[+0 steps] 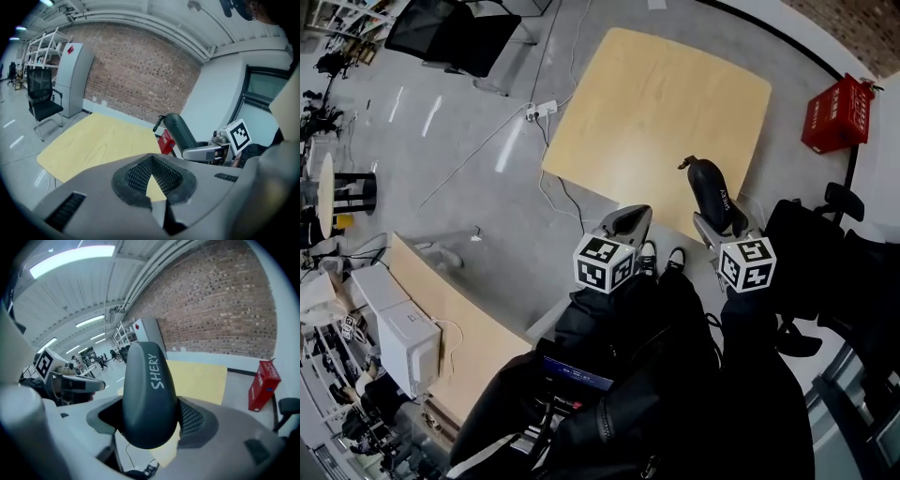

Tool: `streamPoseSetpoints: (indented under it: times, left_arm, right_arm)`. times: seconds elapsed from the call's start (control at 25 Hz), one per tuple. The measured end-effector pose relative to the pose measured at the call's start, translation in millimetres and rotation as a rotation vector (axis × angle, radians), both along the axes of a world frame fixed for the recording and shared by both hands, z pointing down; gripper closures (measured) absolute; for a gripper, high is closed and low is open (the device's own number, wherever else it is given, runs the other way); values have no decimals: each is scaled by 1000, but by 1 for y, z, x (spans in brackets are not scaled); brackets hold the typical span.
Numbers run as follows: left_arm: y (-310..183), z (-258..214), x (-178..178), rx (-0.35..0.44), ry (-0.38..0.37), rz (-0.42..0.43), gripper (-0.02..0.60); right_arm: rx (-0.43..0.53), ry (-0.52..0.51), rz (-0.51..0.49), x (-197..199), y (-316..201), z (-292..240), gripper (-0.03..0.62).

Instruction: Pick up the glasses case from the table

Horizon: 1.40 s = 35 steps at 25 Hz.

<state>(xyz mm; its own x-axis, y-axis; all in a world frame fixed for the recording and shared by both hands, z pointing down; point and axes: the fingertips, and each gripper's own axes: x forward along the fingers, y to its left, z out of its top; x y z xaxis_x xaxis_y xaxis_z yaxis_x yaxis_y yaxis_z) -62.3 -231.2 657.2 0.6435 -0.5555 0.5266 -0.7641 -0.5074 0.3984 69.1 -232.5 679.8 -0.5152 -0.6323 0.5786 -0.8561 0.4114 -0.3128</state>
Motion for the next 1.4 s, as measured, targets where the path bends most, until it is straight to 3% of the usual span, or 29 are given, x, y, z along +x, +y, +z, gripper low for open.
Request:
streamPoseSetpoints:
  times: [0.4, 0.6, 1.12, 1.4]
  left_arm:
    - [-14, -131, 29, 290, 61, 45, 581]
    - [-13, -185, 40, 397, 84, 83, 581]
    - [-28, -263, 46, 572, 110, 89, 581]
    - [-38, -282, 52, 626, 112, 98, 581]
  right_arm:
    - [362, -160, 65, 12, 6, -164, 247]
    - [501, -193, 71, 12, 7, -228, 247]
    - [707, -241, 94, 29, 10, -319, 247]
    - [765, -238, 70, 29, 2, -340, 247]
